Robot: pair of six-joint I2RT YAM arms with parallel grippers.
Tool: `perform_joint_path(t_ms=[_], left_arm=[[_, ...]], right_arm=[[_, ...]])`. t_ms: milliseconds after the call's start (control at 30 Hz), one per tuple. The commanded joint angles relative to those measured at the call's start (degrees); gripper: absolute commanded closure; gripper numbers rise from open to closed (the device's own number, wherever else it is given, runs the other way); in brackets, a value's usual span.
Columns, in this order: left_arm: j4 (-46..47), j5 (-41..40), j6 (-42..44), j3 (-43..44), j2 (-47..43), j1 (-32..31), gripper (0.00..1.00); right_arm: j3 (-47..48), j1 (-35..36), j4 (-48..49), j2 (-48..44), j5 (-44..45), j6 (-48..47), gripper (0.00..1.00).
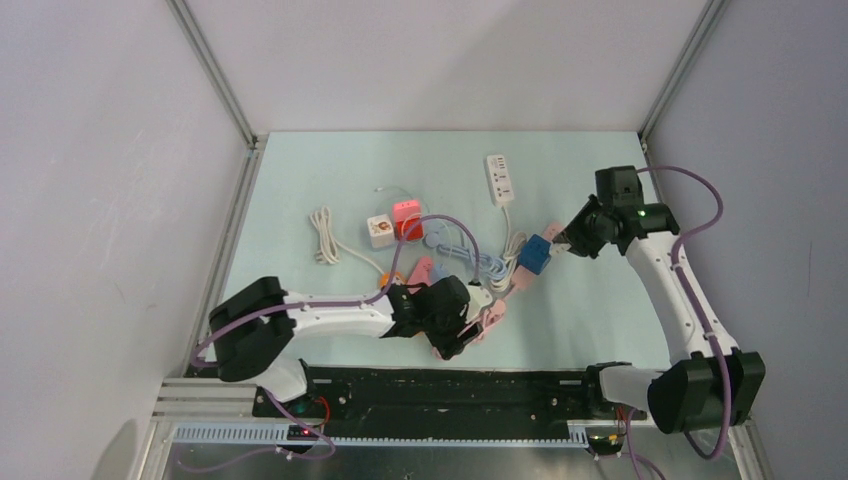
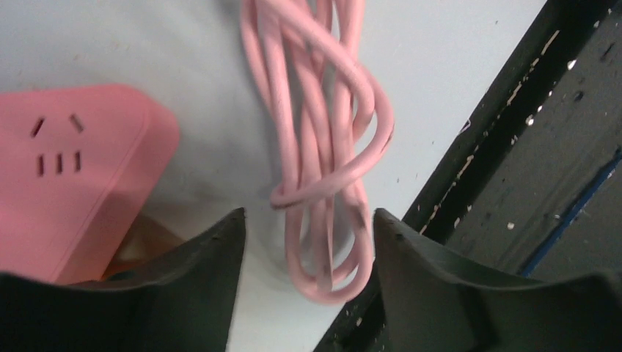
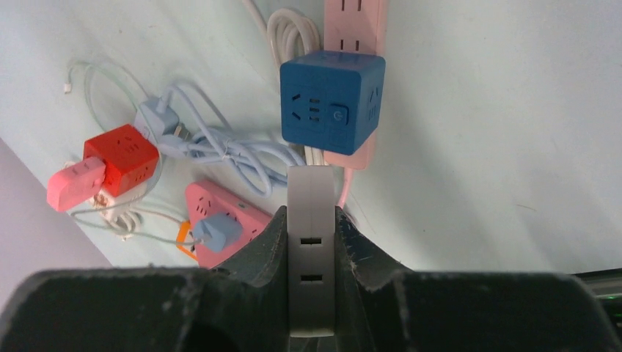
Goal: Insert the plug
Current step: Move the socket to the center of the board, then adjust the plug.
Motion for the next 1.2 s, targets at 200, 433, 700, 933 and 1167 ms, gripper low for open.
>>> perform_joint_path(t_ms=[200,433,700,933,1167], left_arm=[[-0.7,-2.0,-4.8,12.9,-8.8,3.3,0.29],[0.9,-3.7,-9.7,22.4,-0.6,7.5,0.43],[1.0,4.2,-19.1,35.1,16.7,14.0,0.65],[1.1,8.1,-23.5,42.8,24.4,16.5,0.67],[1.1,8.7,-25.6,45.8,27.7,17.6,0.68]], right_arm=[[1.2,3.2,7.2,10.1,5.9,3.4,1.00],[4.7,3.9,6.7,15.2,7.5,1.4,1.00],[7.6,5.1,4.8,16.9,11.1,0.3,1.00],[8.1,7.0,6.0,16.4,13.8,-0.6,1.00],[7.9,9.6,7.5,17.3,17.1,-1.9,1.00]])
